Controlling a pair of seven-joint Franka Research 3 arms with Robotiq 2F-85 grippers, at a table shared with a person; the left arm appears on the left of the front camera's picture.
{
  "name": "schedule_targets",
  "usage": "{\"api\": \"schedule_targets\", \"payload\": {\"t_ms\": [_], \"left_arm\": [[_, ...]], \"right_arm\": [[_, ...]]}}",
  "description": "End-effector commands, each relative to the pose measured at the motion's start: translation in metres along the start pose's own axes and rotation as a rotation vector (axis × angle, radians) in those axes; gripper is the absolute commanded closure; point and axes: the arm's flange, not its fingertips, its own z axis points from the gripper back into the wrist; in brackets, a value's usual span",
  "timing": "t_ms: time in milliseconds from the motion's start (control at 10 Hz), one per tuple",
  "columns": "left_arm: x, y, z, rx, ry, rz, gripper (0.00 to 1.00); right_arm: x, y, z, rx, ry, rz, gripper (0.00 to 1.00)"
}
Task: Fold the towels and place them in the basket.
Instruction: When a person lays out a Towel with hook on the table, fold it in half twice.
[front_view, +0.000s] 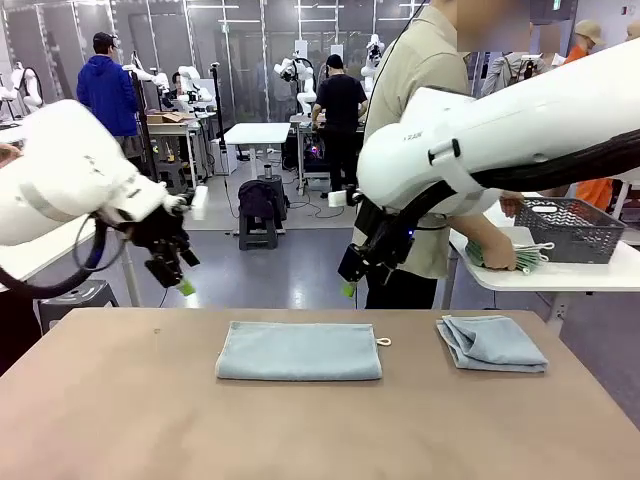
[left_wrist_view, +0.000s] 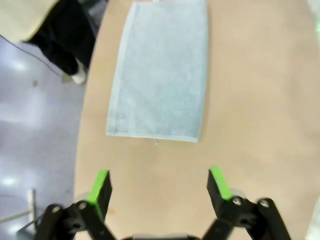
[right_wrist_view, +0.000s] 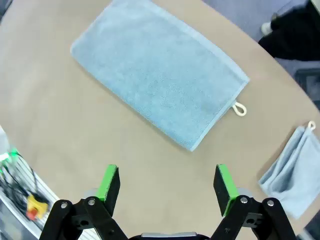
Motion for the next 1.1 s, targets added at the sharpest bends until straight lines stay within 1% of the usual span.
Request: {"api": "schedule_targets", "payload": {"t_ms": [0, 100, 200, 300, 500, 700, 800, 900, 1000], "left_arm": [[-0.044, -0.014, 0.013, -0.063, -0.121, 0.010, 0.04], [-0.060, -0.013, 0.016, -0.087, -0.174, 0.016, 0.04], [-0.078, -0.012, 0.017, -0.111, -0.235, 0.018, 0.04], [-0.091, -0.009, 0.015, -0.129, -0.279, 0.018, 0.04], [-0.105, -0.007, 0.006, -0.155, -0.340, 0.035, 0.04], [-0.105, -0.006, -0.003, -0.166, -0.384, 0.052, 0.04], [-0.099, -0.006, -0.009, -0.163, -0.395, 0.067, 0.04], [-0.097, -0.006, -0.012, -0.169, -0.374, 0.082, 0.04], [-0.105, -0.012, -0.008, -0.162, -0.347, 0.072, 0.04]], "right_arm": [[-0.025, -0.009, -0.012, 0.056, -0.041, -0.154, 0.06], [-0.027, -0.009, -0.016, 0.129, -0.050, -0.115, 0.06], [-0.011, -0.009, -0.003, 0.032, -0.010, -0.085, 0.06], [-0.011, -0.009, -0.003, 0.032, -0.010, -0.085, 0.06], [-0.011, -0.009, -0.003, 0.032, -0.010, -0.085, 0.06], [-0.013, -0.009, -0.004, 0.043, -0.017, -0.088, 0.06], [-0.012, -0.014, -0.006, 0.074, -0.019, -0.168, 0.06], [-0.012, -0.017, -0.010, 0.077, -0.023, -0.256, 0.06], [-0.013, -0.020, -0.016, 0.085, -0.024, -0.330, 0.06]]}}
